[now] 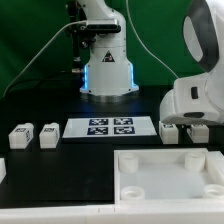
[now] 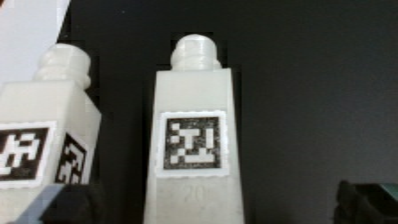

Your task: Assemble one leg

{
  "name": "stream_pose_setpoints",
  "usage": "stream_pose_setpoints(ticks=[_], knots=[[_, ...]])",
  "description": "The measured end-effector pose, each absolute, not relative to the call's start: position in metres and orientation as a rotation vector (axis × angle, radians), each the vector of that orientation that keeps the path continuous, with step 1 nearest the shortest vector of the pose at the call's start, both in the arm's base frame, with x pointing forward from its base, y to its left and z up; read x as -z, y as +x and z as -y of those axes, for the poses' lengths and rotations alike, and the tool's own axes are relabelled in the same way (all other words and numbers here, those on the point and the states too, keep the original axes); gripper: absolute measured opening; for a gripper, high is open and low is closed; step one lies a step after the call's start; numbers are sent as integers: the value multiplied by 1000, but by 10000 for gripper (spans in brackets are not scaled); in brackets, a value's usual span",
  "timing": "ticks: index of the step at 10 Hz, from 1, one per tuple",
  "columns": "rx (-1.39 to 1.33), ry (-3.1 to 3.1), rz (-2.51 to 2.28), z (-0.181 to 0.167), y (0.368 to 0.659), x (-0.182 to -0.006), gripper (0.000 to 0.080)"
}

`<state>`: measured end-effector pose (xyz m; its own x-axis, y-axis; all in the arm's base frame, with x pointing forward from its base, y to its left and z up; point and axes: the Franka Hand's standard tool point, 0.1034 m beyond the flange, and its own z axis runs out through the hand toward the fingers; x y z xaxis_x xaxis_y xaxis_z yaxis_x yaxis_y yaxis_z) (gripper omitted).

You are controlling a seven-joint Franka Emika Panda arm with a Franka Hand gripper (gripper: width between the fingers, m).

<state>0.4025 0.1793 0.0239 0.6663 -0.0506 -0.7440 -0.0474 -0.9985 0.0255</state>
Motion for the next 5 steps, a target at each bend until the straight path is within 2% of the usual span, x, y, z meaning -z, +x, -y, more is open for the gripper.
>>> stream_pose_setpoints(ticks=[5], knots=[[1273,2862,77,-182,386,-8,649]])
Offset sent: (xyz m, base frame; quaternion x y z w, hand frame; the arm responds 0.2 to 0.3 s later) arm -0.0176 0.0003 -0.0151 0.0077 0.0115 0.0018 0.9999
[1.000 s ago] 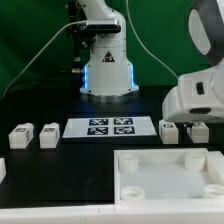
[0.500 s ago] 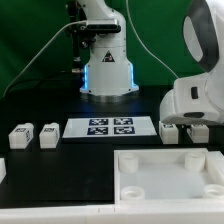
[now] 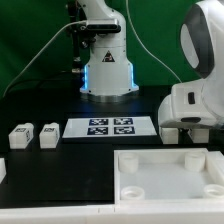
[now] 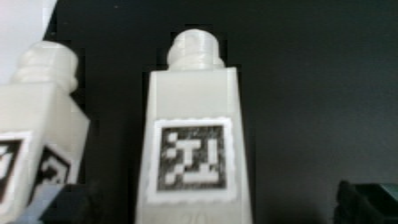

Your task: Assemble one leg

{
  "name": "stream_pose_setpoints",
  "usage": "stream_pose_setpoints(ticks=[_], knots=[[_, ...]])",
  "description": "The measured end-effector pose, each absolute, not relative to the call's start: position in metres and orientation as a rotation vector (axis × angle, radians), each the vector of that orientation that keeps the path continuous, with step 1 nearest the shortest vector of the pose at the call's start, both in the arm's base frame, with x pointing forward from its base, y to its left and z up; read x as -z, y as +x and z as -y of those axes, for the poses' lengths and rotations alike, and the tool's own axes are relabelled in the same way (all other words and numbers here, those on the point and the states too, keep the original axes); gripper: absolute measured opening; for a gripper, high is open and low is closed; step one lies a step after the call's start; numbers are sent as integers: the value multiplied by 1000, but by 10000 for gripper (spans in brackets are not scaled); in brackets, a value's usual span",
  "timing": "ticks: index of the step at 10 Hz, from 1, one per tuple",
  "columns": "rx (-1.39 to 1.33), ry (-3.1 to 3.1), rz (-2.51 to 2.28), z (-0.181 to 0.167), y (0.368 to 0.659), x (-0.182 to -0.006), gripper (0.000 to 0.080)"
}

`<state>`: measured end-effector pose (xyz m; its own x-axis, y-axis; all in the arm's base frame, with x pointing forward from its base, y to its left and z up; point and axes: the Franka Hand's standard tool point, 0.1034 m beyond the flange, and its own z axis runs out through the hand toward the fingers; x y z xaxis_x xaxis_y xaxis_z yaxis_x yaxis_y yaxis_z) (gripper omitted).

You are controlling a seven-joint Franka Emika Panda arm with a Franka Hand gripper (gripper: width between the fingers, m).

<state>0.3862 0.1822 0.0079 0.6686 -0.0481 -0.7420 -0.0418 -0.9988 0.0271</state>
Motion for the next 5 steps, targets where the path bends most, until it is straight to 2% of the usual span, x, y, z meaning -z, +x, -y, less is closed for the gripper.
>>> stream_pose_setpoints(ticks=[4,5], knots=[[1266,2861,60,-187,381,-5,649],[1266,2861,60,-187,381,-5,518]])
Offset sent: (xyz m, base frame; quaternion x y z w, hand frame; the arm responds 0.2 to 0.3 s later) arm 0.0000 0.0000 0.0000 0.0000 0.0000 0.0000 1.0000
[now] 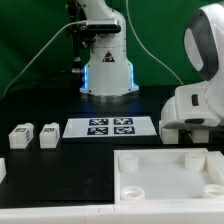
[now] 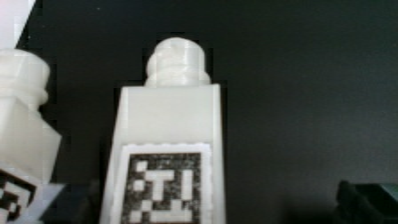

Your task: Assemble one leg

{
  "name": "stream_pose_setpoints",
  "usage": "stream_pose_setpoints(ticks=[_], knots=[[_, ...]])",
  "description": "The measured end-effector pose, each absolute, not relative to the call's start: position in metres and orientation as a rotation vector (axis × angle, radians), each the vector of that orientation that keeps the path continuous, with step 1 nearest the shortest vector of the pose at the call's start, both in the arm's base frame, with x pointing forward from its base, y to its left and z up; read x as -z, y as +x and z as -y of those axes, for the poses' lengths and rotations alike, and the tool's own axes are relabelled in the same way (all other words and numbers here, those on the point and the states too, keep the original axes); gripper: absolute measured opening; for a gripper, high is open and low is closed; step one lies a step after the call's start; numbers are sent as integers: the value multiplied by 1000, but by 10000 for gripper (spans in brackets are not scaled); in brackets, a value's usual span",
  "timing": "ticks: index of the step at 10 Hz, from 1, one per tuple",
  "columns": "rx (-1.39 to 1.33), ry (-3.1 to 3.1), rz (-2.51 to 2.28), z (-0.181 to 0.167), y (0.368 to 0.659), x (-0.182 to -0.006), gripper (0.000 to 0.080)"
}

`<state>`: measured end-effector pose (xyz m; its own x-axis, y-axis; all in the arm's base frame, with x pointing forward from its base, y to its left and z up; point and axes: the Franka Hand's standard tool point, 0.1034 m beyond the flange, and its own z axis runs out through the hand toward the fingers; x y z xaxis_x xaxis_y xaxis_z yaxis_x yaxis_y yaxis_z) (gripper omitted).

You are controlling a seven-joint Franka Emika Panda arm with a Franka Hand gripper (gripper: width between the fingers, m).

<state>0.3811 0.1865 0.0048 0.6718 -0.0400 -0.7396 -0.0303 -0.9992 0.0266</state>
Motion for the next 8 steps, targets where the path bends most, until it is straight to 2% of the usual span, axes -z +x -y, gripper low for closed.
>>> stream_pose_setpoints(ticks=[1,2,3,8], knots=[[1266,2861,60,-187,381,-5,379],[1266,2861,60,-187,381,-5,379],[1266,2861,60,-187,381,-5,291],[1266,2861,60,-187,381,-5,291]])
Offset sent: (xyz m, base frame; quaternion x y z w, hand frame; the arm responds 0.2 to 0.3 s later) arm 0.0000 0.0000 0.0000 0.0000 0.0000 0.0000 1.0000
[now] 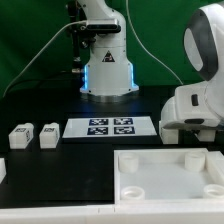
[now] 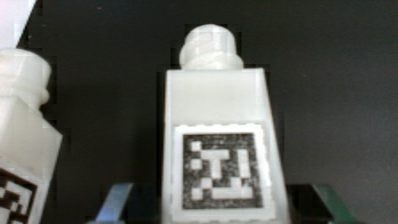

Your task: Assemble one leg

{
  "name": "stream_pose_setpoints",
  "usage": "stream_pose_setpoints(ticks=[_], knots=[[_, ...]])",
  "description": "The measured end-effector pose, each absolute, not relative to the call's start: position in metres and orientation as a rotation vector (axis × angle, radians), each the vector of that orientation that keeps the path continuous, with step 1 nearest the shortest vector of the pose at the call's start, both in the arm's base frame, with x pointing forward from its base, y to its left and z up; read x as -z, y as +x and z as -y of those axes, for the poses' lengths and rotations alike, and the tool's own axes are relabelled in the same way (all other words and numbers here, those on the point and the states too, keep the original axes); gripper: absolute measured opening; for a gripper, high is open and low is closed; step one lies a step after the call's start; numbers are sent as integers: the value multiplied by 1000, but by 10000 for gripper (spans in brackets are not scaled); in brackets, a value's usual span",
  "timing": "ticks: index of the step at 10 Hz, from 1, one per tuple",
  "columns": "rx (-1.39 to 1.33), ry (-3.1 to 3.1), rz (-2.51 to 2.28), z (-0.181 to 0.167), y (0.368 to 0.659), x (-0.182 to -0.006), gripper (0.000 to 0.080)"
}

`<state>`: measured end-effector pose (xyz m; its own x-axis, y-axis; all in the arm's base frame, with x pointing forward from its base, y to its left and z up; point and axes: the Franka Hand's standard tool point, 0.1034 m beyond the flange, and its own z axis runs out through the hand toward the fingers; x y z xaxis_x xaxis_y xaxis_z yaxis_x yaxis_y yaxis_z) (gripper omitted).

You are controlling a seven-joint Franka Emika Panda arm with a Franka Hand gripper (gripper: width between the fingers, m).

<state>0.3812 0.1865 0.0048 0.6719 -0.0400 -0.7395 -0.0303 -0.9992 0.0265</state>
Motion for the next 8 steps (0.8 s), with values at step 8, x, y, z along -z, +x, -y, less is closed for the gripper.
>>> stream_pose_setpoints(ticks=[8], knots=[[1001,3011,-58,-166,440,-62,294]])
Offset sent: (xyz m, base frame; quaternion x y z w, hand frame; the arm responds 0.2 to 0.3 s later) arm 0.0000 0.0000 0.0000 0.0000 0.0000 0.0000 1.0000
